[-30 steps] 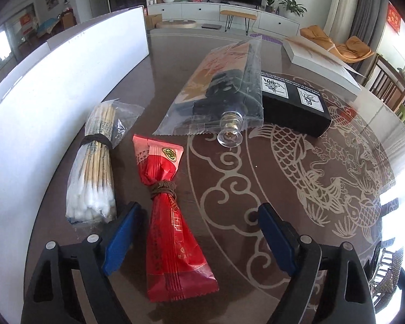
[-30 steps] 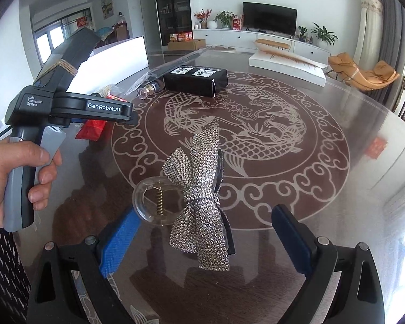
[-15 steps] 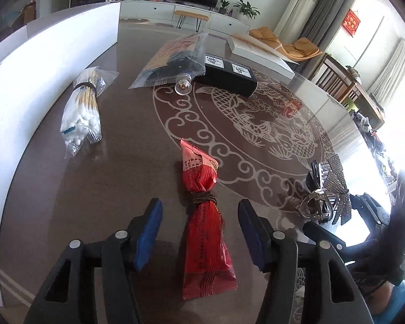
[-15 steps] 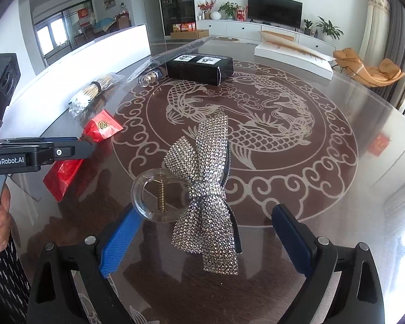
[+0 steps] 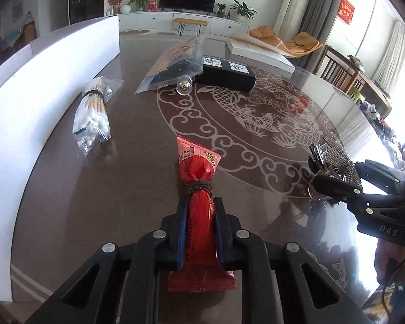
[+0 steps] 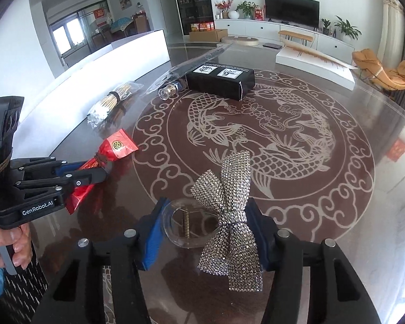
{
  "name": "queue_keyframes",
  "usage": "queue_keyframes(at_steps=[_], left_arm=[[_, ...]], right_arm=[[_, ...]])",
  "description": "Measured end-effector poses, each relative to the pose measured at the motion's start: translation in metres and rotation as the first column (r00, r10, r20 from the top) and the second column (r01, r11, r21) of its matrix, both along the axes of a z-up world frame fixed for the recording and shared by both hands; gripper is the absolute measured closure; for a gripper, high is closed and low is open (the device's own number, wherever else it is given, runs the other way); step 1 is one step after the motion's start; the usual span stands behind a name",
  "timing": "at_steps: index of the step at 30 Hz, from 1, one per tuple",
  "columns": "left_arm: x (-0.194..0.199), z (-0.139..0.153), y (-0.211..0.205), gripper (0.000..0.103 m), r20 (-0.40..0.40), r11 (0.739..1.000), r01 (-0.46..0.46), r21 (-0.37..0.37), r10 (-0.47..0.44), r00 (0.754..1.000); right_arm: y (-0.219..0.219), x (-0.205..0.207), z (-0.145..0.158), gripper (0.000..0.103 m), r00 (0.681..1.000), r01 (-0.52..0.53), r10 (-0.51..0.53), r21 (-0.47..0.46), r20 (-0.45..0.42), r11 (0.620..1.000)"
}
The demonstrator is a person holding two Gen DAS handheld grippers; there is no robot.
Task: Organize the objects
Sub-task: 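Grasp the red packet with the left tool while the right tool holds the bow clip, then carry the red packet and bow clip into the white box and open both tools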
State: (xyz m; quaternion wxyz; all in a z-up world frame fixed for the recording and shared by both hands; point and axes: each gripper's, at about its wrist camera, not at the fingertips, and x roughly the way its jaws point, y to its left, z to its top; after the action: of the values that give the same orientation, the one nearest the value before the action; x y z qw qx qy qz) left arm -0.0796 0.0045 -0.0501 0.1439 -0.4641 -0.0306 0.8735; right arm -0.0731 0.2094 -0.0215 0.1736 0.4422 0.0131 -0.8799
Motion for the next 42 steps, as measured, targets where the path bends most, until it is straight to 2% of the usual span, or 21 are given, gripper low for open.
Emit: queue_keyframes(at_steps=[3, 7, 10, 13, 15, 19, 22, 24, 26, 27, 28, 29, 31, 33, 35, 37, 39, 42], left_arm=[[0.013, 0.019, -0.025, 0.086, -0.028, 0.993, -0.039, 0.115, 0.043, 0.999], [0.029, 0.057, -0.062, 0.086, -0.099, 0.974, -0.095, 0.205, 0.117, 0.988], [0.035, 0.092, -0.099, 0.086, -0.153, 0.959, -0.142, 0.247, 0.183, 0.971], [0.032, 0.12, -0.144, 0.086, -0.192, 0.95, -0.21, 0.232, 0.256, 0.947], [0.024, 0.128, -0.178, 0.086, -0.199, 0.941, -0.276, 0.195, 0.313, 0.929], [0.004, 0.118, -0.249, 0.086, -0.12, 0.901, -0.407, 0.154, 0.426, 0.897], [-0.004, 0.1, -0.289, 0.086, -0.059, 0.875, -0.474, 0.1, 0.48, 0.875], [-0.008, 0.088, -0.303, 0.086, -0.034, 0.871, -0.488, 0.061, 0.49, 0.871], [-0.011, 0.076, -0.309, 0.083, -0.003, 0.868, -0.495, 0.024, 0.495, 0.869], [-0.011, 0.071, -0.311, 0.079, 0.009, 0.866, -0.499, 0.011, 0.499, 0.866], [-0.011, 0.066, -0.313, 0.074, 0.02, 0.861, -0.508, -0.005, 0.508, 0.861], [-0.009, 0.062, -0.314, 0.062, 0.024, 0.854, -0.52, -0.018, 0.52, 0.854], [0.001, 0.066, -0.31, 0.053, -0.023, 0.848, -0.53, -0.025, 0.529, 0.848], [0.012, 0.073, -0.304, 0.033, -0.06, 0.843, -0.538, 0.001, 0.537, 0.841], [0.024, 0.082, -0.293, 0.031, -0.1, 0.844, -0.535, 0.041, 0.536, 0.838], [0.034, 0.089, -0.276, 0.031, -0.113, 0.856, -0.512, 0.076, 0.517, 0.848], [0.038, 0.094, -0.25, 0.031, -0.11, 0.876, -0.469, 0.111, 0.479, 0.871], [0.035, 0.097, -0.196, 0.03, -0.09, 0.92, -0.368, 0.139, 0.381, 0.92]], right_arm=[[-0.007, 0.005, 0.015, 0.048, 1.0, -0.011, 0.01, -0.029, -0.019, 1.0], [-0.028, 0.003, 0.046, 0.048, 0.996, -0.052, 0.048, -0.064, -0.072, 0.997], [-0.061, -0.008, 0.079, 0.048, 0.986, -0.119, 0.103, -0.116, -0.128, 0.986], [-0.111, -0.025, 0.113, 0.048, 0.968, -0.209, 0.178, -0.18, -0.175, 0.961], [-0.15, -0.037, 0.133, 0.048, 0.953, -0.271, 0.228, -0.227, -0.198, 0.935], [-0.238, -0.058, 0.155, 0.048, 0.92, -0.384, 0.336, -0.294, -0.202, 0.875], [-0.298, -0.069, 0.148, 0.048, 0.905, -0.425, 0.393, -0.293, -0.163, 0.857], [-0.328, -0.076, 0.134, 0.048, 0.903, -0.429, 0.413, -0.299, -0.117, 0.852], [-0.352, -0.084, 0.114, 0.047, 0.905, -0.419, 0.423, -0.283, -0.048, 0.863], [-0.36, -0.088, 0.103, 0.043, 0.907, -0.407, 0.422, -0.275, -0.007, 0.871], [-0.364, -0.092, 0.092, 0.039, 0.91, -0.391, 0.414, -0.277, 0.027, 0.878], [-0.363, -0.094, 0.086, 0.033, 0.913, -0.377, 0.405, -0.291, 0.042, 0.879], [-0.351, -0.092, 0.082, 0.031, 0.923, -0.353, 0.384, -0.322, 0.034, 0.878], [-0.331, -0.086, 0.084, 0.019, 0.931, -0.346, 0.364, -0.314, -0.003, 0.884], [-0.303, -0.076, 0.086, 0.013, 0.941, -0.337, 0.335, -0.269, -0.056, 0.902], [-0.268, -0.063, 0.082, 0.006, 0.951, -0.308, 0.293, -0.197, -0.101, 0.931], [-0.23, -0.058, 0.067, 0.001, 0.965, -0.245, 0.233, -0.095, -0.123, 0.965], [-0.168, -0.05, 0.033, 0.001, 0.985, -0.147, 0.149, 0.027, -0.089, 0.989]])
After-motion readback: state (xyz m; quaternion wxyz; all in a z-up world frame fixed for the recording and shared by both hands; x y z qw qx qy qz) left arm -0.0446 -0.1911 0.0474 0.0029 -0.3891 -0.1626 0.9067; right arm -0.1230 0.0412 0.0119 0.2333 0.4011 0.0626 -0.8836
